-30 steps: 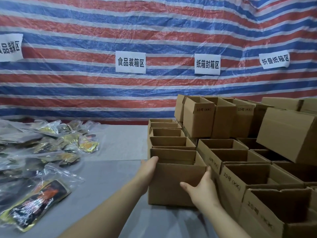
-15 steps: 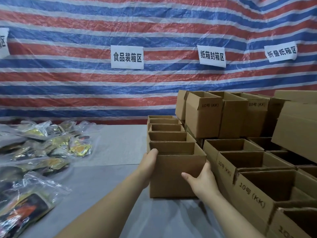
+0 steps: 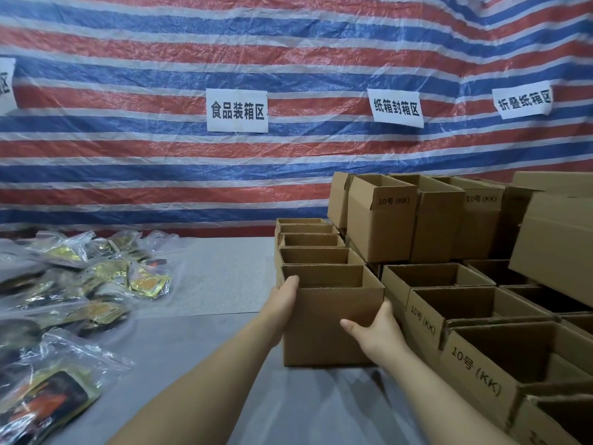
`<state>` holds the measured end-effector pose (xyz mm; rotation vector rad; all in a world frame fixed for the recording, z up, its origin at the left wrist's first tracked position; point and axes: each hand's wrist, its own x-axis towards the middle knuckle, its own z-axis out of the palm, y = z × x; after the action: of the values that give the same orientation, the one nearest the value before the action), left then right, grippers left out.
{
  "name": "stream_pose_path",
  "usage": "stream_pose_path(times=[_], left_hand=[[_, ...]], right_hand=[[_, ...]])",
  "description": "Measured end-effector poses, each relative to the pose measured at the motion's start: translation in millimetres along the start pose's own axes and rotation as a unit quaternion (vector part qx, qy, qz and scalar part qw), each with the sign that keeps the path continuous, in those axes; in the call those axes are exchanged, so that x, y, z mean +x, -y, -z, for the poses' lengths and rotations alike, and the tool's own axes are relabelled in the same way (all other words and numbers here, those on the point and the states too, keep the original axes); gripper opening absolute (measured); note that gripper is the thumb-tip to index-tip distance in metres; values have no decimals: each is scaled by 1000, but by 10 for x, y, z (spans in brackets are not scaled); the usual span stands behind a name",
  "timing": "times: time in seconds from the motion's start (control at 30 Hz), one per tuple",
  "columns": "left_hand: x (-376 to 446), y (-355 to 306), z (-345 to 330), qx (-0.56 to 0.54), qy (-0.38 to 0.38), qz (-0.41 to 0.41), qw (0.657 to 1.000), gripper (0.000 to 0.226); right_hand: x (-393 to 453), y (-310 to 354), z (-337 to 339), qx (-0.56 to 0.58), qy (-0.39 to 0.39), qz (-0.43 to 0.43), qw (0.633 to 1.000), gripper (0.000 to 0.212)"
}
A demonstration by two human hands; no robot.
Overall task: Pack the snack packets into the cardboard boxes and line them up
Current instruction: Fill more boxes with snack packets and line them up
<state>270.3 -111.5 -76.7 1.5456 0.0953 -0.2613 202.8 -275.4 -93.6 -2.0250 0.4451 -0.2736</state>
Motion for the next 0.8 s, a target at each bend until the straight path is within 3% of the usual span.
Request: stream_pose_path(times=[0.13, 0.3, 0.57, 0.73, 0.8], left_hand=[[-143, -65, -26, 42, -104, -50, 992, 90], [-608, -147, -38, 220, -221, -227, 923, 56], [-1764, -69, -422, 293, -132, -325, 890, 12], [-2232, -64, -719, 307, -88, -342, 884, 4], [-2358, -101, -843, 302, -59, -353, 883, 10]], right_hand=[[-128, 112, 105, -14, -7, -22, 1000, 99], [-479, 318, 311, -50, -39, 2, 998, 84], [-1268, 552, 822, -61, -33, 101, 993, 34], [-1497, 653, 1488, -69, -56, 164, 982, 9], [-1502, 607, 1768, -81, -74, 169, 979, 10]])
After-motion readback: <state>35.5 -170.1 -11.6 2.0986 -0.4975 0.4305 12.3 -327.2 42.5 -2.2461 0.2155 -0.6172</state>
